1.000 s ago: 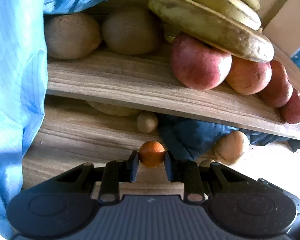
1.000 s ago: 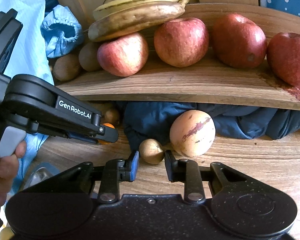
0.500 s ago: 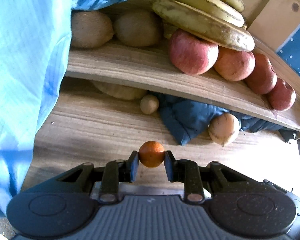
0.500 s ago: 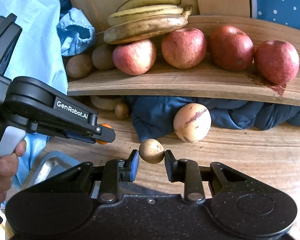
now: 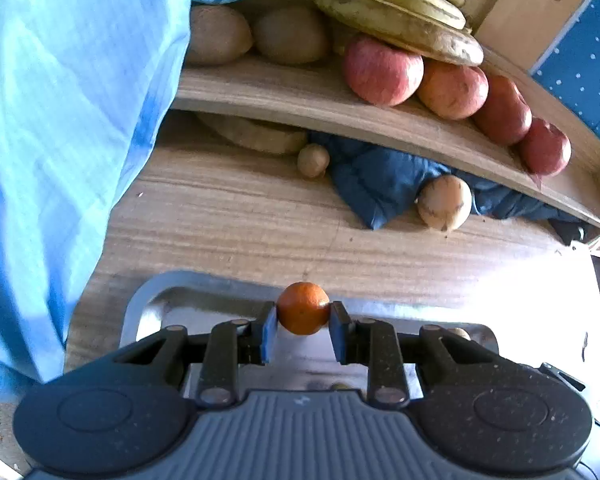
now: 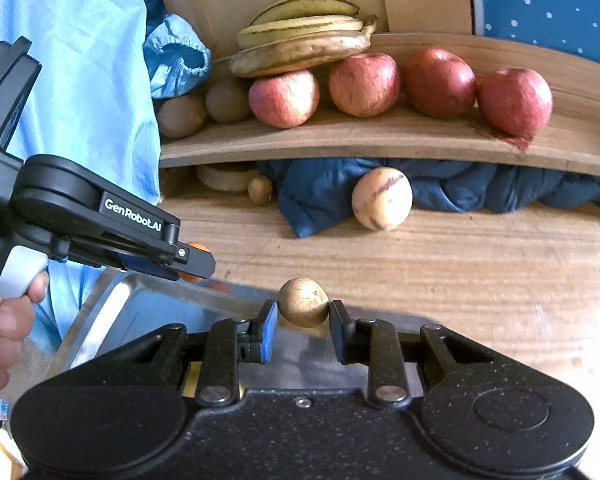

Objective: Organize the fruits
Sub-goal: 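Carry the small mandarin and the tan fruit back over the steel tray, then lower and open the left tool on the mandarin while the right tool lowers the tan fruit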

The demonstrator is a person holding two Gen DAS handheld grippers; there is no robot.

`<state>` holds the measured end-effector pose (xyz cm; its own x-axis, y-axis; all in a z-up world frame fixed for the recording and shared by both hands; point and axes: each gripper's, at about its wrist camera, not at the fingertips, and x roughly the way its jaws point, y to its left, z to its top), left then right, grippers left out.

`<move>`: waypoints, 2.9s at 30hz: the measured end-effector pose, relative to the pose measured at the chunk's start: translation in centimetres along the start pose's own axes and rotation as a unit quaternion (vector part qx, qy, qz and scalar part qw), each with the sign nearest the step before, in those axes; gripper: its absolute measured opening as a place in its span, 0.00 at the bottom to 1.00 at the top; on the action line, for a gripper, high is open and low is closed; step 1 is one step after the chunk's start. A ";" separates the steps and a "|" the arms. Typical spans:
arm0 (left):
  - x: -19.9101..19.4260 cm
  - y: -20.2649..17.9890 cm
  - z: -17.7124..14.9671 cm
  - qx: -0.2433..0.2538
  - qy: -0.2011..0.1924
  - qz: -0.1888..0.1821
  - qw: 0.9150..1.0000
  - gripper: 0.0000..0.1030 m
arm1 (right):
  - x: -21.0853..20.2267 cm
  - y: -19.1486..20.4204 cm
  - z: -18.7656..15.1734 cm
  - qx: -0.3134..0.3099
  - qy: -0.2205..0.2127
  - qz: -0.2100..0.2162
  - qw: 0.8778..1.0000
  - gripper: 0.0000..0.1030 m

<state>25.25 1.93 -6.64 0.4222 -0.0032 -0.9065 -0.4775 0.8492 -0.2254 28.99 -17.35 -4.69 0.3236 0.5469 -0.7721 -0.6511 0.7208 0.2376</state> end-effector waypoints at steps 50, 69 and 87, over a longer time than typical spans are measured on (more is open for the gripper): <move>-2.9 0.0 -8.3 0.055 0.049 0.001 0.997 0.29 | -4.5 3.1 -6.7 -0.061 0.064 0.009 0.996 0.29; -2.5 -0.3 -8.1 0.051 0.052 0.001 0.997 0.30 | -3.9 2.8 -6.5 -0.065 0.080 0.008 0.995 0.29; -3.8 -0.4 -7.8 0.049 0.032 -0.008 0.998 0.64 | -4.2 2.6 -5.9 -0.065 0.070 -0.007 0.995 0.30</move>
<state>17.83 -2.56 -5.92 0.3779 -0.0476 -0.9246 -0.3928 0.8961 -0.2067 21.89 -20.29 -4.32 0.2409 0.4657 -0.8515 -0.7328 0.6626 0.1551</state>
